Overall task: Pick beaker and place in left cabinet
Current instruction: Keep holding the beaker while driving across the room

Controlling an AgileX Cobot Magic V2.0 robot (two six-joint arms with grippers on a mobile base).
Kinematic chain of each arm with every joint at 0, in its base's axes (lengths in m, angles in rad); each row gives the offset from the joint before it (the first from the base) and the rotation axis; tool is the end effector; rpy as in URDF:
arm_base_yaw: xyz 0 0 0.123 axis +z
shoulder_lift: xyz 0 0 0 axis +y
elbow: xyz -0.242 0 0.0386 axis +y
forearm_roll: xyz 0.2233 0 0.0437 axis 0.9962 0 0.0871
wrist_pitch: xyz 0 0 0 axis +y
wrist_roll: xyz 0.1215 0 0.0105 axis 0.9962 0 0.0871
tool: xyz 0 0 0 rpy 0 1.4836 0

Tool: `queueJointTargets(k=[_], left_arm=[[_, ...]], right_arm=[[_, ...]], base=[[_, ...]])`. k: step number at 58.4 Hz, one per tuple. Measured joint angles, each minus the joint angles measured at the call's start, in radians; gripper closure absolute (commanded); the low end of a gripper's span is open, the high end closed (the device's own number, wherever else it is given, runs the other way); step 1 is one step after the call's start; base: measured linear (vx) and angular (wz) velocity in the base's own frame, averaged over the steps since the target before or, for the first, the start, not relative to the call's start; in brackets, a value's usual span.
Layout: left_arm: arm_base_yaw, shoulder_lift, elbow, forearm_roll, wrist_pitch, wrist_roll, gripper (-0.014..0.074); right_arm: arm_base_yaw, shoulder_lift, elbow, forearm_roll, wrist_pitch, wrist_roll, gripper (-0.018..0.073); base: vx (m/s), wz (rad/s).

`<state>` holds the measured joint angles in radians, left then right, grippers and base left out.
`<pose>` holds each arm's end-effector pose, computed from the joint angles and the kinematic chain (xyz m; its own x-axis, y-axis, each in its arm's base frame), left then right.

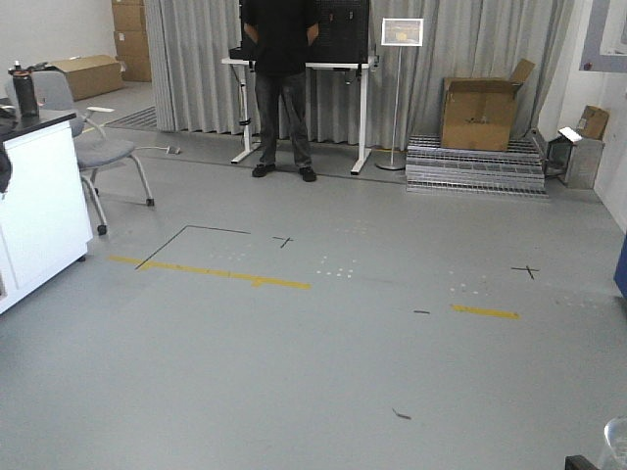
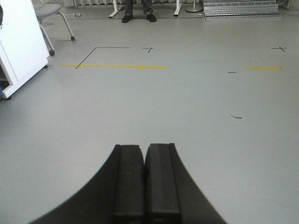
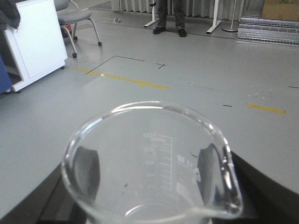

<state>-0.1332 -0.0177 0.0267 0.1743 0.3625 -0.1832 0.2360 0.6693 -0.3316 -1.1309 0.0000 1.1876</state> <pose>0.0981 -0.0056 0.1653 -0.2746 0.0166 -0.9614 0.0685 0.9976 -0.0023 0.1726 0.0414 0.2404 -0.2539 -0.0028 -0.9672 -0.2198 0.9740 0.0549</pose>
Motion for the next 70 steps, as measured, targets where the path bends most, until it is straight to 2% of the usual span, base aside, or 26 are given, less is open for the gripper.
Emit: queueJointTargets(k=[70], left_arm=[[0.0,0.0,0.0,0.0,0.0,0.0,0.0593]], right_arm=[[0.0,0.0,0.0,0.0,0.005,0.0,0.0563]], base=[[0.77,-0.07]])
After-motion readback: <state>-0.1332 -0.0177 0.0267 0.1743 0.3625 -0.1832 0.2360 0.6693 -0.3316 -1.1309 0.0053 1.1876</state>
